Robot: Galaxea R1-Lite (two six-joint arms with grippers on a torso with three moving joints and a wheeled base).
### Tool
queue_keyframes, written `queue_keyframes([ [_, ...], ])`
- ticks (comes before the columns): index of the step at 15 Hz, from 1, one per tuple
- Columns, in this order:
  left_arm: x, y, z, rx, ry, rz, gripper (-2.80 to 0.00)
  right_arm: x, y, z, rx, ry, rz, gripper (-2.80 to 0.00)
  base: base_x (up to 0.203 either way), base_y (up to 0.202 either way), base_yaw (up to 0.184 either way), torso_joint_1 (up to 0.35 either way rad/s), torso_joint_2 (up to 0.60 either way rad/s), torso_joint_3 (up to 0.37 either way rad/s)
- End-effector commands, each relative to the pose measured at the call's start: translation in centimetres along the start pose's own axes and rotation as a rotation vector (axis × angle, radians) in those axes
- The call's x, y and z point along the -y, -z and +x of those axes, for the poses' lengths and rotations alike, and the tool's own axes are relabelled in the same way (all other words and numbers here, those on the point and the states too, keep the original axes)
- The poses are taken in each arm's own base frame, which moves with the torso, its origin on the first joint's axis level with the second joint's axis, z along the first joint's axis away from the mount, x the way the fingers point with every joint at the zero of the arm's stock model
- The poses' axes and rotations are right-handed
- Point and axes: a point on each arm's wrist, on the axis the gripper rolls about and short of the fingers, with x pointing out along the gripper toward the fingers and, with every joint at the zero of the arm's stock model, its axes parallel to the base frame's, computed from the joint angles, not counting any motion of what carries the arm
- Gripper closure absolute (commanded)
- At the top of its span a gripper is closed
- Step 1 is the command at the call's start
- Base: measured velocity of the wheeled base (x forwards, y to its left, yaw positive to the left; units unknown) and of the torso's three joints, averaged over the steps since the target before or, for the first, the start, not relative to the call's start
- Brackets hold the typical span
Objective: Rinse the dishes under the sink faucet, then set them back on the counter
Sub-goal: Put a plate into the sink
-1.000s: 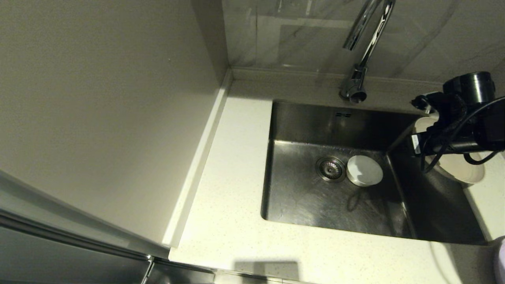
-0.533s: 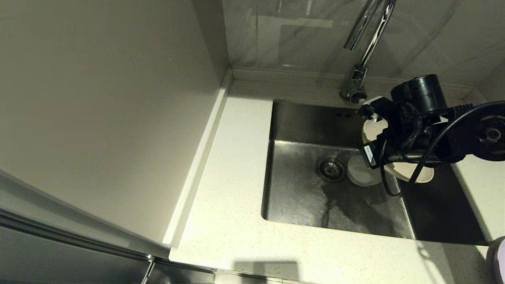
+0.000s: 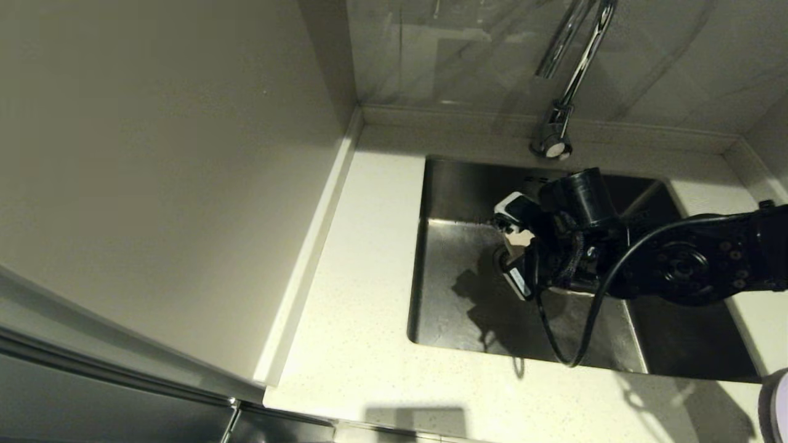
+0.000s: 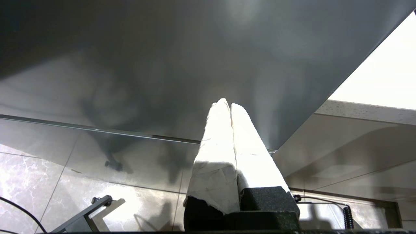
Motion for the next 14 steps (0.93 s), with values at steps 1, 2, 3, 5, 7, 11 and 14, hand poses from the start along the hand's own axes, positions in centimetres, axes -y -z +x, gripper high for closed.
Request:
queue_keyframes([
  [1, 0.0, 0.0, 0.0, 0.004, 0.000, 0.000, 0.00, -2.2, 0.5, 2.6, 0.041, -0.009, -0.040, 0.00, 0.000, 0.000, 0.000, 0.000, 0.00, 0.000],
  [2, 0.0, 0.0, 0.0, 0.004, 0.000, 0.000, 0.00, -3.2, 0.7, 3.8, 0.064, -0.012, -0.051, 0.00, 0.000, 0.000, 0.000, 0.000, 0.00, 0.000],
  [3, 0.0, 0.0, 0.0, 0.004, 0.000, 0.000, 0.00, -4.1, 0.9, 5.0, 0.081, -0.015, -0.057, 0.00, 0.000, 0.000, 0.000, 0.000, 0.00, 0.000],
  [5, 0.0, 0.0, 0.0, 0.004, 0.001, -0.001, 0.00, -6.0, 1.5, 7.0, 0.097, -0.018, -0.068, 0.00, 0.000, 0.000, 0.000, 0.000, 0.00, 0.000],
  [7, 0.0, 0.0, 0.0, 0.004, 0.000, -0.001, 0.00, -7.5, 1.6, 8.5, 0.125, -0.019, -0.070, 0.00, 0.000, 0.000, 0.000, 0.000, 0.00, 0.000],
  [11, 0.0, 0.0, 0.0, 0.004, 0.000, -0.001, 0.00, -9.1, 1.1, 11.2, 0.149, -0.014, -0.085, 0.00, 0.000, 0.000, 0.000, 0.000, 0.00, 0.000],
  [14, 0.0, 0.0, 0.0, 0.004, 0.000, 0.000, 0.00, -9.2, 1.3, 13.2, 0.136, 0.008, -0.078, 0.00, 0.000, 0.000, 0.000, 0.000, 0.00, 0.000],
])
